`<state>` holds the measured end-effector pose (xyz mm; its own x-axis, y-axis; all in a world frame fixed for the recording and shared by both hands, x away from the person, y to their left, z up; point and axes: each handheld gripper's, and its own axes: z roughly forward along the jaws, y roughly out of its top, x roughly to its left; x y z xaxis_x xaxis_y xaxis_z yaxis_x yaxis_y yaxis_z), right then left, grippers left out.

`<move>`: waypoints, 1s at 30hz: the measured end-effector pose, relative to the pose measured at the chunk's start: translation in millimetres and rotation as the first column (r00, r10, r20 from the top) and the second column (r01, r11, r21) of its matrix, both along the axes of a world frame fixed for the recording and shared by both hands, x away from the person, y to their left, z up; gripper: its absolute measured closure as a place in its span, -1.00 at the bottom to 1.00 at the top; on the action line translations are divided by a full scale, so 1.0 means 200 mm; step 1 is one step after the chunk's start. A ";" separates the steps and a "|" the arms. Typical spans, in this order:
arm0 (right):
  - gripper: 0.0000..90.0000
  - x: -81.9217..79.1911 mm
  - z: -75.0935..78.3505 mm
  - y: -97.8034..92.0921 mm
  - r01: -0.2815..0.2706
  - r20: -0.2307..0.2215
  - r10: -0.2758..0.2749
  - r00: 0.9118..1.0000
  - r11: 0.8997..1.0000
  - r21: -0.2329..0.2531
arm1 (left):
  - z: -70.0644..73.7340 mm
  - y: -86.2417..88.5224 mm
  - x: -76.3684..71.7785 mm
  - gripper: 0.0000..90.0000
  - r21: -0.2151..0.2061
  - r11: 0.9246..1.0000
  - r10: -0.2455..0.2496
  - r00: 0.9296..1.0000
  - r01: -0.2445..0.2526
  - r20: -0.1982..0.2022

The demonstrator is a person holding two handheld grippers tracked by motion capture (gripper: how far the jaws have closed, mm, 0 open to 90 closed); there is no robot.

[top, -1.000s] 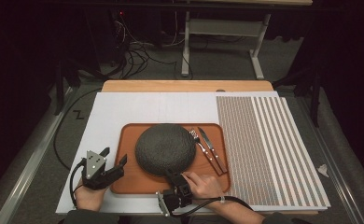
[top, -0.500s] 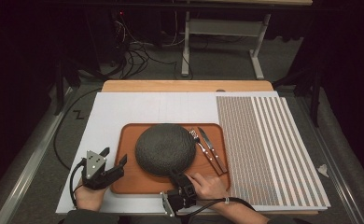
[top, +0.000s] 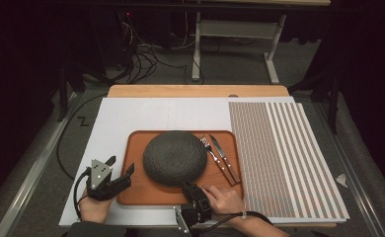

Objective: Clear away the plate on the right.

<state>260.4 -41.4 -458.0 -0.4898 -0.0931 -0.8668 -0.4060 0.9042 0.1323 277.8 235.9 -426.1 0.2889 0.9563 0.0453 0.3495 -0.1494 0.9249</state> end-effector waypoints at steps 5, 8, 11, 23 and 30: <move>0.51 0.00 0.00 -0.02 0.006 0.004 -0.006 1.000 1.000 -0.001 | 0.00 0.00 0.00 -0.27 -0.001 1.000 0.001 1.000 -0.001 0.000; 0.50 0.00 0.00 -0.02 0.011 0.007 -0.011 1.000 1.000 0.004 | 0.00 0.00 0.00 -0.27 0.000 1.000 0.001 1.000 -0.001 -0.001; 0.49 0.00 0.00 -0.03 0.011 0.016 -0.011 1.000 1.000 -0.001 | 0.00 0.00 0.00 -0.27 -0.001 1.000 0.001 1.000 -0.001 -0.001; 0.46 0.00 0.01 -0.09 0.033 0.023 -0.034 0.999 0.999 0.010 | 0.00 0.00 0.00 -0.27 0.000 1.000 0.001 1.000 -0.001 0.000; 0.45 0.01 0.02 -0.13 0.049 0.025 -0.049 0.998 0.999 0.015 | 0.00 0.00 0.00 -0.27 -0.001 1.000 0.000 1.000 0.000 0.000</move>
